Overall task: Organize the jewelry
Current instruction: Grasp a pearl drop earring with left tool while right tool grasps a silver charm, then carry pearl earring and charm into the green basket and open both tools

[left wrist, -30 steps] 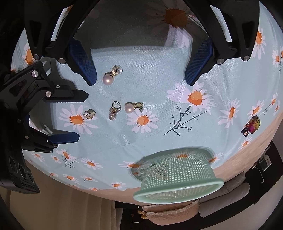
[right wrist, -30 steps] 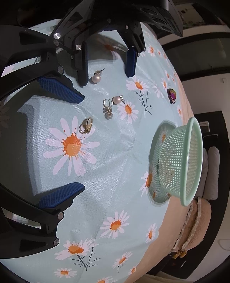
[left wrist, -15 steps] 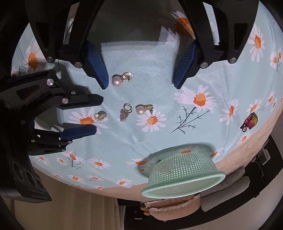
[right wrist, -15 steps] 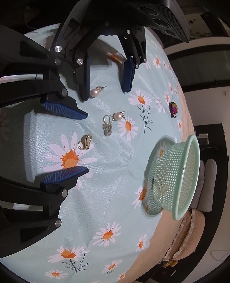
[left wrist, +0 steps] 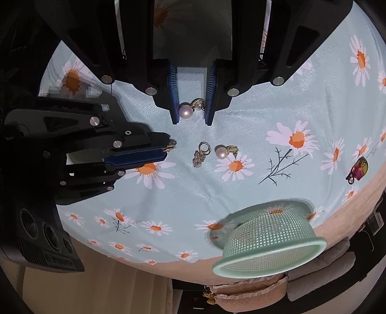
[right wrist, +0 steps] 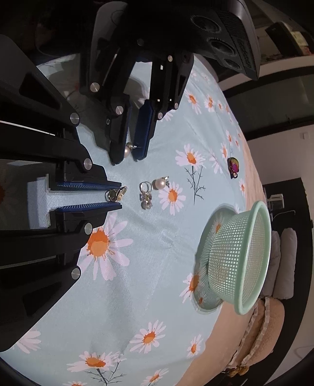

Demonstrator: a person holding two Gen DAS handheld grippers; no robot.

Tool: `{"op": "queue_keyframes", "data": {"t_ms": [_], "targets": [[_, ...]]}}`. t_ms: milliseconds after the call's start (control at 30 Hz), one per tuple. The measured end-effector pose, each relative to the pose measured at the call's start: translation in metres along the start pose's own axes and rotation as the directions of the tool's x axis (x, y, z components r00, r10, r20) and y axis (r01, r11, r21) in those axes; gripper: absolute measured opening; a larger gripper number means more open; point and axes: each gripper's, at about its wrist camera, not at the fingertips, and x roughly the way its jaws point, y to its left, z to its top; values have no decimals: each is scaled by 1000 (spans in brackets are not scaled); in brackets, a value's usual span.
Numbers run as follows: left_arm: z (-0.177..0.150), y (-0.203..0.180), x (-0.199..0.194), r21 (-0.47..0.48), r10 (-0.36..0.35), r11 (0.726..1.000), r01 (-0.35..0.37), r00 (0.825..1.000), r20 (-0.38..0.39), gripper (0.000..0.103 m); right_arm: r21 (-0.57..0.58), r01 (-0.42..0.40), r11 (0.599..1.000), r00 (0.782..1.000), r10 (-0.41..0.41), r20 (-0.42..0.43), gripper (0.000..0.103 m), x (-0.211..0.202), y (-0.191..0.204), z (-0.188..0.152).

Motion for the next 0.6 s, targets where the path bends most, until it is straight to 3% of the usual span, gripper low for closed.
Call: {"op": "queue_keyframes", "data": {"t_ms": [267, 600], "targets": [[-4, -2, -16, -6, -15, 1000, 15, 1000, -23, 22, -28, 33, 999, 999, -33, -1, 10, -18, 5, -1], [5, 22, -25, -47, 34, 998, -34, 999, -5, 22, 17, 115, 993, 993, -115, 2, 10, -31, -19, 0]]}}
